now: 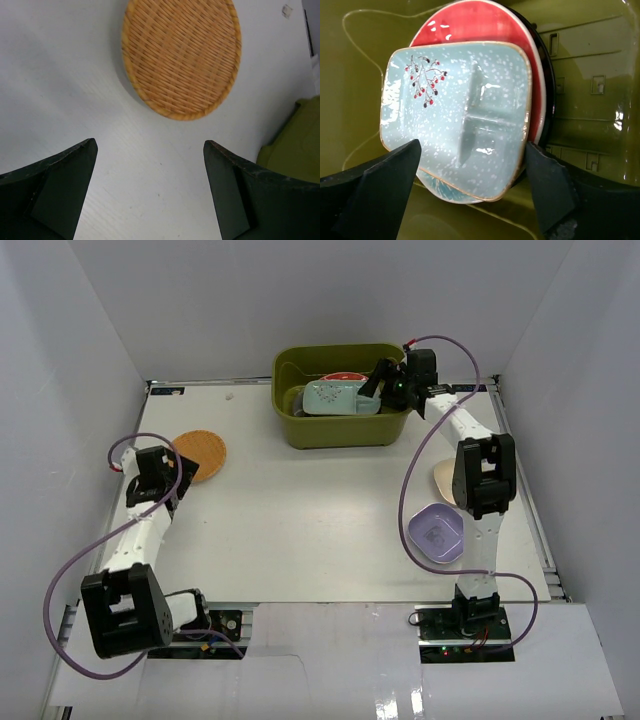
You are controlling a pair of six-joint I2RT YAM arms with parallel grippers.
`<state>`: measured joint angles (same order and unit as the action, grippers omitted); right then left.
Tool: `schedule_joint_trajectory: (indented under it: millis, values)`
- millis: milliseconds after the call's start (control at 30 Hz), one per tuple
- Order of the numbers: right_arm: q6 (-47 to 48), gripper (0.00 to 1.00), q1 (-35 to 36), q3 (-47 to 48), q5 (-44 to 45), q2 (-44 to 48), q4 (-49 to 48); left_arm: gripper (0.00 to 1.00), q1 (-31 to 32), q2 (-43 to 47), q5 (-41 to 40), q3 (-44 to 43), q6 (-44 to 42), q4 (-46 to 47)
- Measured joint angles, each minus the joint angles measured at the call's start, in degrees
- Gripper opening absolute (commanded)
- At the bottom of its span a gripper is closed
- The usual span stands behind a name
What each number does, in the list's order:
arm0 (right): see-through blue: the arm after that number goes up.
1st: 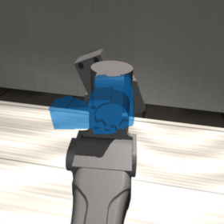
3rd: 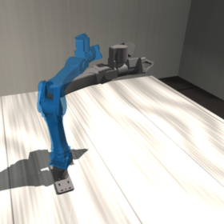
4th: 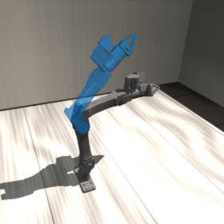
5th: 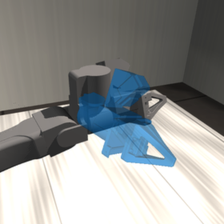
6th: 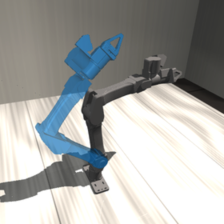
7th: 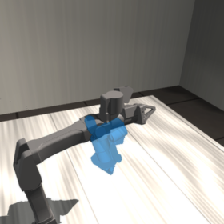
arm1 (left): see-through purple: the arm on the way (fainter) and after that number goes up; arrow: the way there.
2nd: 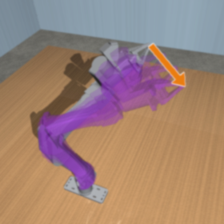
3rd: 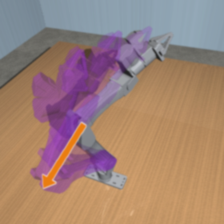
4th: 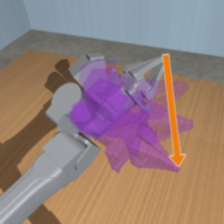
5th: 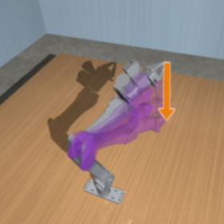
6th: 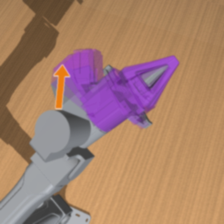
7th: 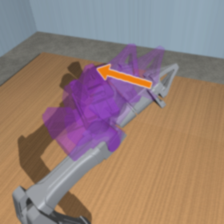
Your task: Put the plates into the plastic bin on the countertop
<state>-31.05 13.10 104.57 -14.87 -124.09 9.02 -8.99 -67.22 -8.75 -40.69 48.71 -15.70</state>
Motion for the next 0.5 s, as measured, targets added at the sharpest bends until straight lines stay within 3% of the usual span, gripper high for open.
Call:
schedule_joint_trajectory:
  millis: [100,300,500]
  values:
    - [-0.1,0.94,0.1,-0.1,0.2,0.8,0.0,0.98,-4.3,-4.5,2.6,0.1,0.4,2.0]
    - [-0.4,0.91,0.7,-4.7,-0.8,8.6,-3.0,0.95,-6.6,-12.5,8.3,0.2,0.9,7.4]
    - [-3.8,0.89,2.9,-16.7,-5.0,22.9,-13.4,0.82,-9.4,-19.7,13.0,0.3,2.5,15.4]
